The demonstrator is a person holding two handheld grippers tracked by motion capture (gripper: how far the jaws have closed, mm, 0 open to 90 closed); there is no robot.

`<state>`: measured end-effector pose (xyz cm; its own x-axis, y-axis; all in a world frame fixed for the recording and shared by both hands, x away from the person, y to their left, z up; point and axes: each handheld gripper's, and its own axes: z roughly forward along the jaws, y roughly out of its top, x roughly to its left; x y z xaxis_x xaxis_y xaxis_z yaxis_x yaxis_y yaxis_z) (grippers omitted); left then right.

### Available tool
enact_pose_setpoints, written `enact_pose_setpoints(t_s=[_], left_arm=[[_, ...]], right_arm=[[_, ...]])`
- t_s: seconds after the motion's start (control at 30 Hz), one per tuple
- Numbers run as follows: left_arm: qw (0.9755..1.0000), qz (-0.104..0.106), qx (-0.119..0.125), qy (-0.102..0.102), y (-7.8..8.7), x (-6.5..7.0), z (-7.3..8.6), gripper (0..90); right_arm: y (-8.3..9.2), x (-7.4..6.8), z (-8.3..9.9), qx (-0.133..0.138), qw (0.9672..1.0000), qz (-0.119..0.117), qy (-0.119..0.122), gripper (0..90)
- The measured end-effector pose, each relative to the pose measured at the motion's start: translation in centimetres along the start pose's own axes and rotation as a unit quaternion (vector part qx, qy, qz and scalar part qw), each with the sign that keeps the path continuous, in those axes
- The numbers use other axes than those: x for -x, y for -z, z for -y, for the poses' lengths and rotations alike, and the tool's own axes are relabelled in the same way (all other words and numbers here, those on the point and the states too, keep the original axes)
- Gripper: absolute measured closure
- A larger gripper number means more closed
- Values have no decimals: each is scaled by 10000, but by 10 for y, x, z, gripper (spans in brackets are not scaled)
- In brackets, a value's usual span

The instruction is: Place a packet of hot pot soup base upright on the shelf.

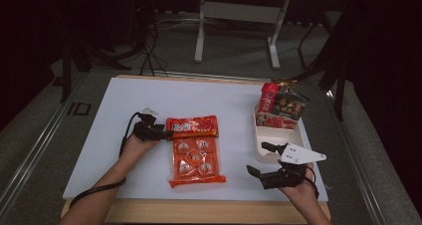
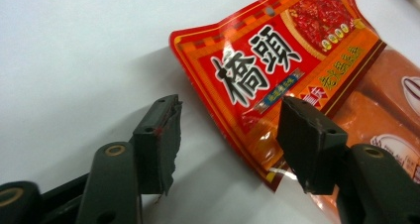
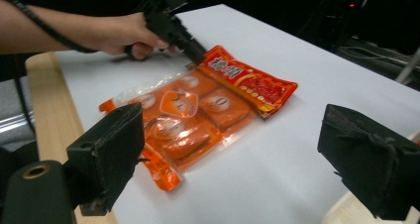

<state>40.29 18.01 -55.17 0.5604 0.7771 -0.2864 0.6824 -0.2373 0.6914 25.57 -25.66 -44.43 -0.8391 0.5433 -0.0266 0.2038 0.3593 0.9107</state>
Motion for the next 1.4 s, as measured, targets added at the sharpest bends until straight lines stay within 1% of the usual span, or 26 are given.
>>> enact_pose_setpoints(t_s=[0.03,0.07,0.17,0.23,0.27,0.33,0.37,0.43,0.47,0.5,0.53,0.57,0.63,0.7,0.73,0.8,0.87,0.93,1.0,1.13,1.17,1.2,1.27,1.37,1.4], left_arm=[[10000,10,-16,-7,-2,0,-1,440],[10000,19,-36,-30,-2,0,-2,461],[9998,146,-145,72,-3,-3,-6,510],[9997,197,-151,66,-5,-1,-6,535],[9995,262,-162,64,-6,-1,-7,544],[9994,302,-143,92,-8,1,-8,554],[9991,381,-131,123,-10,1,-8,560],[9991,385,-128,113,-11,3,-9,561],[9991,409,-129,72,-15,7,-10,561],[9991,395,-137,33,-16,9,-10,582],[9990,422,-133,24,-17,10,-11,584],[9988,463,-149,31,-19,12,-12,612],[9989,440,-156,-40,-22,16,-14,635],[9991,403,-152,-52,-25,18,-16,651],[9992,378,-139,-47,-25,19,-16,670],[9993,322,-115,-124,-25,22,-17,772],[9991,314,-138,-233,-25,24,-17,862],[9991,288,-143,-271,-24,26,-18,886],[9992,308,-54,-252,-20,27,-19,890],[9988,371,71,-322,-10,30,-25,892],[9985,381,138,-354,-7,32,-26,892],[9982,394,201,-398,-4,34,-28,892],[9969,497,391,-468,7,40,-33,892],[9958,553,491,-537,16,45,-37,893],[9951,579,557,-578,21,48,-38,892]], right_arm=[[0,-1,0,-6,10000,13,11,109],[-1,-1,0,-25,10000,-3,19,128],[-1,-2,0,-30,10000,-52,-1,131],[-2,-2,0,-48,10000,-65,-8,132],[-2,-2,0,-47,10000,-84,-23,132],[-2,-2,0,-45,10000,-85,-14,132],[-2,-2,0,-44,9999,-91,-15,132],[-2,-2,0,-47,9999,-98,-16,132],[-2,-2,0,-38,9999,-93,-12,133],[-2,-2,0,-47,9999,-115,-30,136],[-2,-1,0,-44,9999,-115,-41,136],[-2,-1,0,-53,9999,-122,-50,138],[-3,-1,1,-53,9999,-123,-34,138],[-3,-1,0,-72,9999,-134,-26,139],[-3,-2,0,-67,9999,-138,-29,144],[-3,-1,1,-70,9998,-158,-36,149],[-3,-1,1,-78,9998,-186,-42,149],[-4,-1,1,-87,9998,-173,-33,149],[-4,-1,1,-84,9998,-186,-38,149],[-4,0,1,-89,9998,-154,-52,149],[-4,0,1,-102,9998,-160,-71,150],[-4,1,1,-97,9998,-151,-74,151],[-4,1,1,-92,9998,-157,-88,152],[-3,1,0,-95,9998,-131,-75,152],[-3,0,0,-88,9998,-130,-85,152]])
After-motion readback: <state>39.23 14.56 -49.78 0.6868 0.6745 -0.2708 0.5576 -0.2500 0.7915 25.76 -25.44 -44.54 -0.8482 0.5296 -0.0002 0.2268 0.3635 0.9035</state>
